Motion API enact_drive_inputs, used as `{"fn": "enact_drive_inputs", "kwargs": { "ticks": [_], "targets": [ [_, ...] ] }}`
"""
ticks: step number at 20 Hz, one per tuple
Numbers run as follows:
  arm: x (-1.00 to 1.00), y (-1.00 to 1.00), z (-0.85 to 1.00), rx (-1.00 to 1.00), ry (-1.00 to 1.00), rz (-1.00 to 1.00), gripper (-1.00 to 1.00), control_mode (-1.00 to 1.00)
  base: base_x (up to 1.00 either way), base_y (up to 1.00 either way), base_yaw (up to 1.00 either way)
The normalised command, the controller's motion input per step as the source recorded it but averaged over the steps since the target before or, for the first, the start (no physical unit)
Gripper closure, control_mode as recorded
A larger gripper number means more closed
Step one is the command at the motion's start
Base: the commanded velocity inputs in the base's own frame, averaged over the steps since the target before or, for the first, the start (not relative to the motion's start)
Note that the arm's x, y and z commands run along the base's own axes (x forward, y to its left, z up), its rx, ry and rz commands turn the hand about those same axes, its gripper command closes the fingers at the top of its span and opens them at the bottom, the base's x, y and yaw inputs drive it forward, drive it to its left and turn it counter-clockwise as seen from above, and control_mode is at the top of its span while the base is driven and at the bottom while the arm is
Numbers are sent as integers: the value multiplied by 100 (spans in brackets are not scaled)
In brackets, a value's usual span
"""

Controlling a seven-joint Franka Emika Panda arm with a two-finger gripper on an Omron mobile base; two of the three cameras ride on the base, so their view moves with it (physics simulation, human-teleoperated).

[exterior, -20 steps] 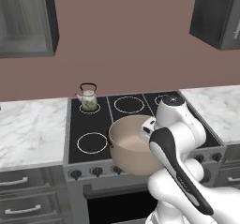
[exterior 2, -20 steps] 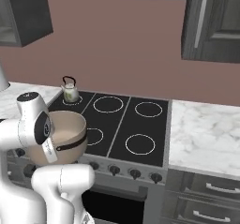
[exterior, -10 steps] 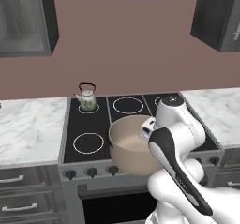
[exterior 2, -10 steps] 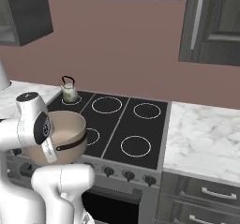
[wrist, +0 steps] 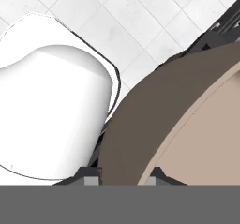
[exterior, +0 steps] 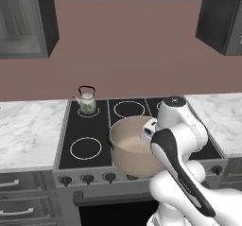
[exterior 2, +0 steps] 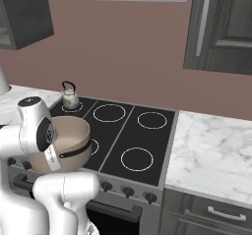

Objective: Pick the kettle from the cabinet and place it on a stove burner. Then pick the pot from the counter and place it on another stove burner. Finally, turn both burners on.

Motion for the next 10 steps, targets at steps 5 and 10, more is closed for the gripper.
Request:
{"fn": "enact_drive_inputs", "kwargs": {
  "ticks": [5,10],
  "targets": [
    [0,0,0,0,0,0,100,100,37,-8,11],
    [0,0,0,0,0,0,100,100,16,-11,5]
  ]
}}
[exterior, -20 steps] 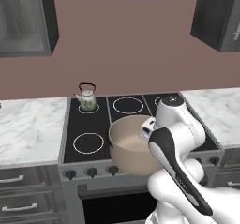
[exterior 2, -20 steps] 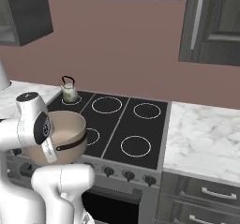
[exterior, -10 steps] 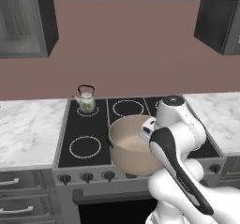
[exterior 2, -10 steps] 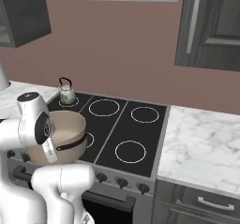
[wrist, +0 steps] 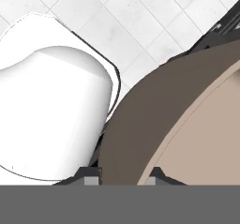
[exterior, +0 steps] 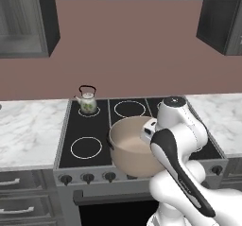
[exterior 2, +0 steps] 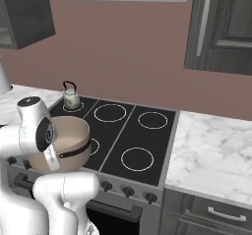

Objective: Pick the kettle from the cabinet and place it on a stove burner. Then pick the pot from the counter and place it on another stove burner. Finally, turn both burners on.

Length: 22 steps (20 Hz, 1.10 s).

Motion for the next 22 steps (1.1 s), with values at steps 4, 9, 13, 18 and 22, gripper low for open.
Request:
{"fn": "enact_drive_inputs", "kwargs": {
  "ticks": [4,9,13,18,22],
  "targets": [
    [11,0,0,0,0,1,100,-100,0,0,0],
    [1,0,0,0,0,0,100,-100,0,0,0],
    [1,0,0,0,0,0,100,-100,0,0,0],
    [37,0,0,0,0,1,100,-100,0,0,0],
    [50,6,0,0,0,7,100,-100,0,0,0]
  ]
}}
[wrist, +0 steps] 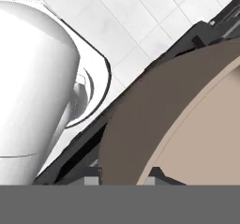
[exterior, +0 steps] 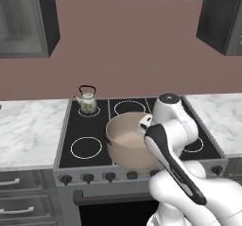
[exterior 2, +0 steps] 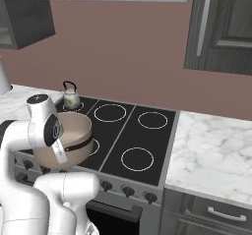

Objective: Pick the kettle from the cabinet and place it on a stove burner. Then pick the pot from the counter and place it on another stove burner. Finally, turn both burners on.

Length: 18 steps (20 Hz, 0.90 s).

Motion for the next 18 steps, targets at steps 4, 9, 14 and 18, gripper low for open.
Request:
{"fn": "enact_drive_inputs", "kwargs": {
  "ticks": [4,9,14,18],
  "targets": [
    [49,14,0,0,-1,10,100,-100,0,0,0],
    [42,28,0,0,-2,9,100,-100,0,0,0],
    [30,36,0,-2,-1,10,100,-100,0,0,0],
    [32,36,0,-2,0,11,100,-100,0,0,0]
  ]
}}
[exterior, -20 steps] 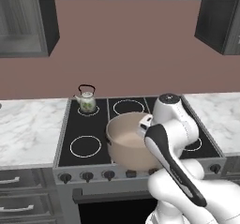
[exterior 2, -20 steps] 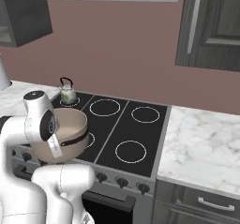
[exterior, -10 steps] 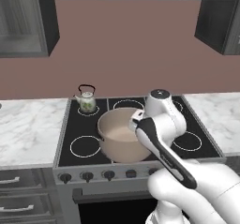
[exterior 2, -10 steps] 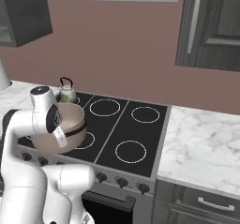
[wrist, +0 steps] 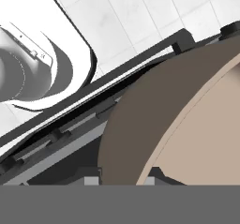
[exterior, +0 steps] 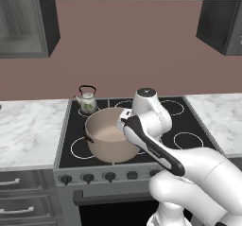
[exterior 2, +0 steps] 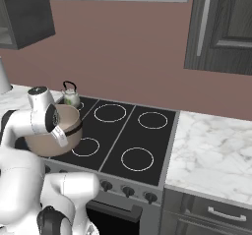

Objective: Pick the kettle from the cabinet and place it on a stove burner. Then pick the pot from the counter and place it on another stove burner. Finally, turn both burners on.

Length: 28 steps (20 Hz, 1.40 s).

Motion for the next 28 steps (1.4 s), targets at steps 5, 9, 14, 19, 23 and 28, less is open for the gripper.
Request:
{"fn": "enact_drive_inputs", "kwargs": {
  "ticks": [5,9,14,19,23,28],
  "targets": [
    [39,27,0,-2,0,10,100,-100,0,0,0],
    [52,27,-1,0,0,10,100,-100,0,0,0],
    [47,28,-3,0,0,10,100,-100,0,0,0],
    [39,27,-5,0,0,10,100,-100,0,0,0],
    [31,28,-12,-1,0,9,100,-100,0,0,0],
    [16,22,-18,-2,0,6,100,-100,0,0,0]
  ]
}}
